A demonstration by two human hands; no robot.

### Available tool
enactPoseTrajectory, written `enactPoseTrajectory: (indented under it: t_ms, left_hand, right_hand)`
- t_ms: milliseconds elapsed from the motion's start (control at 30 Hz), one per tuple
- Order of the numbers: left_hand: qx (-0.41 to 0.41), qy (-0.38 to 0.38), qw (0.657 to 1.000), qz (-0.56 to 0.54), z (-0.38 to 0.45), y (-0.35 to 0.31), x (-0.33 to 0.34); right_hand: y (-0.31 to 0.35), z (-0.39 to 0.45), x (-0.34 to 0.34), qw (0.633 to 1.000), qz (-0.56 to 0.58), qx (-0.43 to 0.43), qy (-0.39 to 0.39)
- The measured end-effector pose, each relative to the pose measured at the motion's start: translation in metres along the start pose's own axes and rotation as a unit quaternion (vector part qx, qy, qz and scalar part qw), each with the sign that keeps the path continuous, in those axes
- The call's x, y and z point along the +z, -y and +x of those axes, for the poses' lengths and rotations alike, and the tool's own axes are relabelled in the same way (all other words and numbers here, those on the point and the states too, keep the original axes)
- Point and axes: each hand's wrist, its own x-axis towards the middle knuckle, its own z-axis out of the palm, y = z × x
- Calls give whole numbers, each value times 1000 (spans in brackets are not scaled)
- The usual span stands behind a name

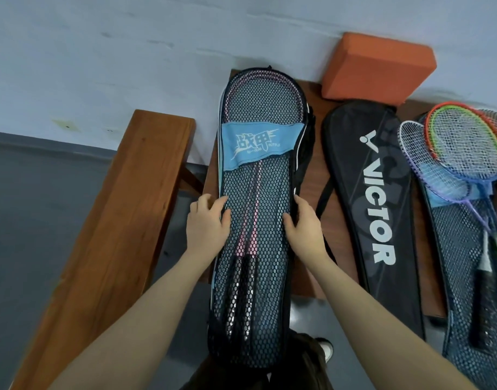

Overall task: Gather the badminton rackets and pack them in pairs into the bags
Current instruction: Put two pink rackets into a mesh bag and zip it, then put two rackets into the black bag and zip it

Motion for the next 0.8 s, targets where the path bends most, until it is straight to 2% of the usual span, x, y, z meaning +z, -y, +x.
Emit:
enactPoseTrajectory:
  t_ms: [167, 333, 500, 633, 800]
  left_hand:
    - [52, -13, 998, 45, -5, -19, -8]
    - [107, -33, 993, 32, -23, -67, -2]
    - [163, -43, 986, 0, -47, -139, 27]
    - [155, 3, 988, 19, -62, -194, 60]
    - [89, 101, 990, 34, -72, -254, 106]
  right_hand:
    - [-4, -3, -13, 997, -73, -36, 2]
    - [-28, -18, -46, 998, -35, -52, -6]
    - [-78, -30, -98, 999, -5, -10, -52]
    - [-135, -33, -151, 994, -18, 38, -98]
    - [-191, -33, -196, 987, -117, 56, -96]
